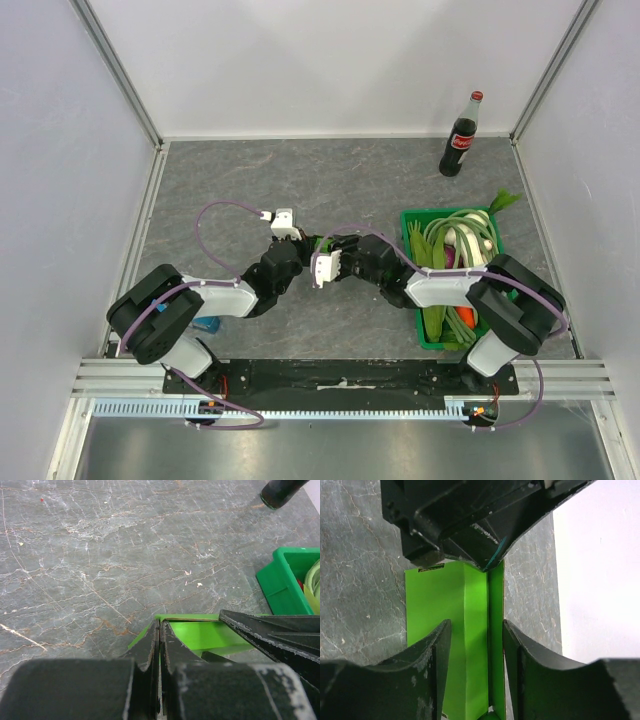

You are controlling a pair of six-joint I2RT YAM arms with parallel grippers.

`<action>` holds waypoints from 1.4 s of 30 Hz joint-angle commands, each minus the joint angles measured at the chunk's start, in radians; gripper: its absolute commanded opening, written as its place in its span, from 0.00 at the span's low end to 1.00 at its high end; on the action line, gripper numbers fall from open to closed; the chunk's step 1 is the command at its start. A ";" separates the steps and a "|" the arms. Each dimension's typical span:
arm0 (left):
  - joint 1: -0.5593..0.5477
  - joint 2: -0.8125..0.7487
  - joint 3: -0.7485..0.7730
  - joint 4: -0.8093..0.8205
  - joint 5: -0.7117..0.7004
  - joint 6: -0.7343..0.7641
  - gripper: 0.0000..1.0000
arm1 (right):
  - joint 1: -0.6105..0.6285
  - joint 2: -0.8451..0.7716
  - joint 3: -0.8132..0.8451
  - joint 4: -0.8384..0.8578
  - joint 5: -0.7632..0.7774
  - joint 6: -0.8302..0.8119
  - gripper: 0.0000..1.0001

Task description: Fold the paper box

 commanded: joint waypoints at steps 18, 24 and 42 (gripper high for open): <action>-0.010 -0.081 -0.182 -0.032 0.086 -0.087 0.48 | 0.073 0.096 -0.080 0.192 0.156 0.049 0.27; 0.025 -0.224 -0.241 -0.141 0.157 -0.195 0.60 | 0.071 0.113 -0.076 0.199 0.146 0.067 0.23; 0.472 -0.163 -0.034 -0.153 0.872 -0.512 0.84 | 0.065 0.140 -0.048 0.149 0.109 0.069 0.22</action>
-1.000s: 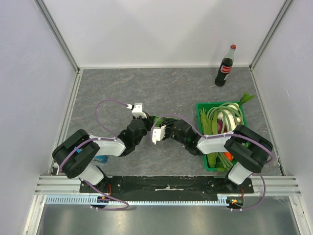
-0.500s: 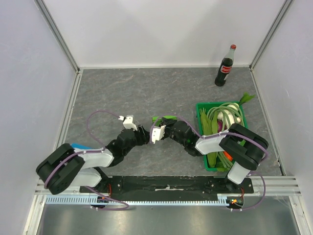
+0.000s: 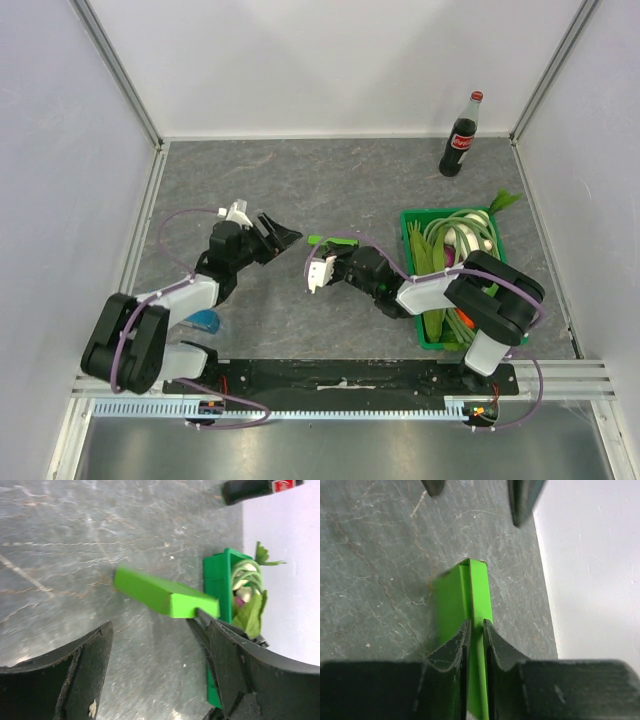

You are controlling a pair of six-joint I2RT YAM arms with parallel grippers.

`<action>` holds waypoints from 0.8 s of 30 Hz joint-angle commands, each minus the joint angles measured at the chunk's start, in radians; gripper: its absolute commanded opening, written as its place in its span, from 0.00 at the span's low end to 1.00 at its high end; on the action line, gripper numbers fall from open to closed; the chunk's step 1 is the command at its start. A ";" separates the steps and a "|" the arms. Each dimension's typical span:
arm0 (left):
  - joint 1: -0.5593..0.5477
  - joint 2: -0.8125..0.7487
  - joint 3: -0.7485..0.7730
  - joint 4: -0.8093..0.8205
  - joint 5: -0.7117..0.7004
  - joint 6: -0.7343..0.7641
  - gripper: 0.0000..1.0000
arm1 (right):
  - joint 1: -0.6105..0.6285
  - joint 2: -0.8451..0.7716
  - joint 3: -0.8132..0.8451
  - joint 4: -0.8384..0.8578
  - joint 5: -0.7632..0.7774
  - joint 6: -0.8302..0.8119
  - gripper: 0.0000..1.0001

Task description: Fold the paper box

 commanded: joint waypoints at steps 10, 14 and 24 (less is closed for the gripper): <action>0.003 0.258 0.121 0.166 0.245 -0.003 0.79 | -0.031 0.012 -0.001 -0.119 -0.060 0.081 0.24; 0.003 0.190 0.118 0.039 0.183 0.086 0.72 | -0.063 -0.109 0.169 -0.378 0.056 0.498 0.51; -0.101 0.242 0.234 -0.197 0.107 0.066 0.39 | -0.315 0.046 0.767 -1.130 0.073 1.008 0.77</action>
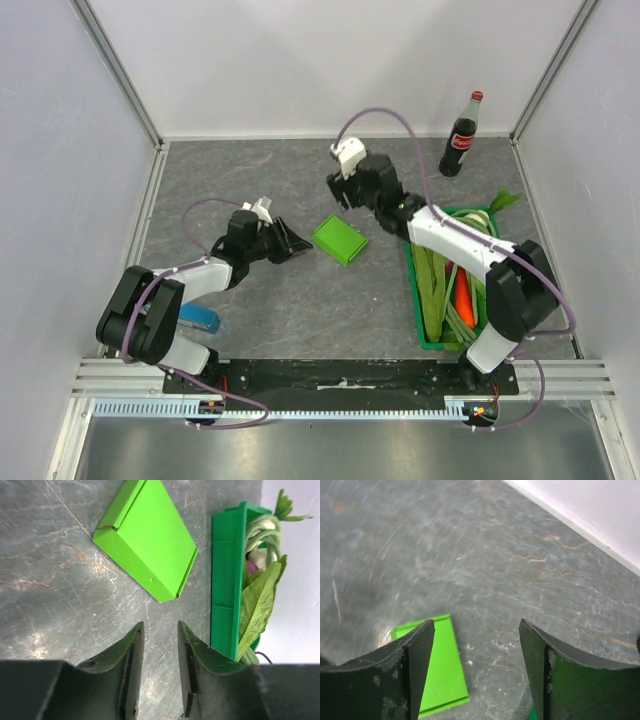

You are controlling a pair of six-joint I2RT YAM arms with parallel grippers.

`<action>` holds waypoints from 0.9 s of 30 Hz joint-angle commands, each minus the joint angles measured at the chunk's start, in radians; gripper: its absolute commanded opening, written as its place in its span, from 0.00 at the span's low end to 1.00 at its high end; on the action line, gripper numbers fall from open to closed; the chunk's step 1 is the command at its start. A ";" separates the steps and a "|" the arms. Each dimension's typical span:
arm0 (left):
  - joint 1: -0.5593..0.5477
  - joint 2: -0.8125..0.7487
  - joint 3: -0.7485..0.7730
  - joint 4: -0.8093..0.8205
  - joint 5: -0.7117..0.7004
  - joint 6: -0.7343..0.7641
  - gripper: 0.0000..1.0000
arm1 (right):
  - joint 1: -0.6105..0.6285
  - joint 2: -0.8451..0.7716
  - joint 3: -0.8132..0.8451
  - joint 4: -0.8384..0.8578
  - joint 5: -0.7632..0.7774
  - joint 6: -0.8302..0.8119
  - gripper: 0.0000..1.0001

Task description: Fold the paper box

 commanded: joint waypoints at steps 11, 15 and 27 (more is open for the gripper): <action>-0.190 0.234 0.368 -0.508 -0.380 -0.017 0.11 | -0.218 0.487 0.511 -0.559 -0.173 0.088 0.26; -0.193 0.313 0.454 -0.612 -0.427 -0.045 0.02 | -0.225 0.521 0.492 -0.531 -0.235 0.089 0.19; -0.190 0.481 0.618 -0.698 -0.492 -0.011 0.02 | -0.196 0.452 0.222 -0.353 -0.325 0.149 0.15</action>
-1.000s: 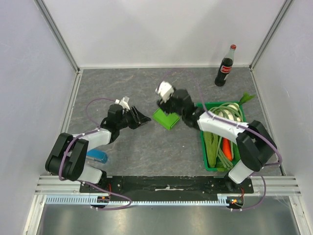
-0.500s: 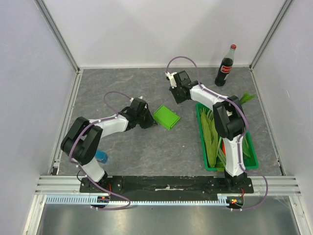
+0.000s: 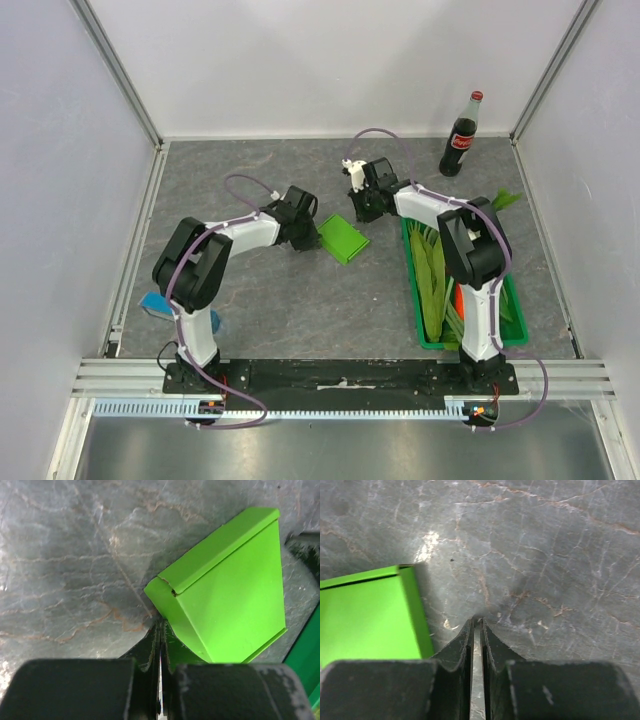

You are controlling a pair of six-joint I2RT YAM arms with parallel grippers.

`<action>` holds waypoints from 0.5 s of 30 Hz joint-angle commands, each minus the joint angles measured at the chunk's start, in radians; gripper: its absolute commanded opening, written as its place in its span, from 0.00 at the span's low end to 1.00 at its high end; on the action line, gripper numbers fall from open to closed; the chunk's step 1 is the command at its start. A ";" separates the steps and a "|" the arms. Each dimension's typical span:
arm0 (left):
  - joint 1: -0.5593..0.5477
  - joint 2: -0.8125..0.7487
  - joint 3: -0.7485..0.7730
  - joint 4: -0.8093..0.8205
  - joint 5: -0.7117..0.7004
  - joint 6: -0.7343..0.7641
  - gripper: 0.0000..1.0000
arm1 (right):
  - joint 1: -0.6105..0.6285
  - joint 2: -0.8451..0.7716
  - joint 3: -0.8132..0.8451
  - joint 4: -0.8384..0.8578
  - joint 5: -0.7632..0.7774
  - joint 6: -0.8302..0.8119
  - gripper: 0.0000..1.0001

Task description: Fold the paper box

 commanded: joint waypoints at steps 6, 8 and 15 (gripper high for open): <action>0.014 0.144 0.130 -0.063 -0.055 0.104 0.02 | 0.078 -0.047 -0.183 0.094 -0.101 0.066 0.11; 0.014 0.157 0.127 -0.007 0.003 0.162 0.02 | 0.128 -0.050 -0.204 0.119 -0.129 0.092 0.10; 0.014 0.177 0.061 0.296 0.314 0.208 0.02 | 0.238 -0.068 -0.351 0.418 -0.360 0.359 0.07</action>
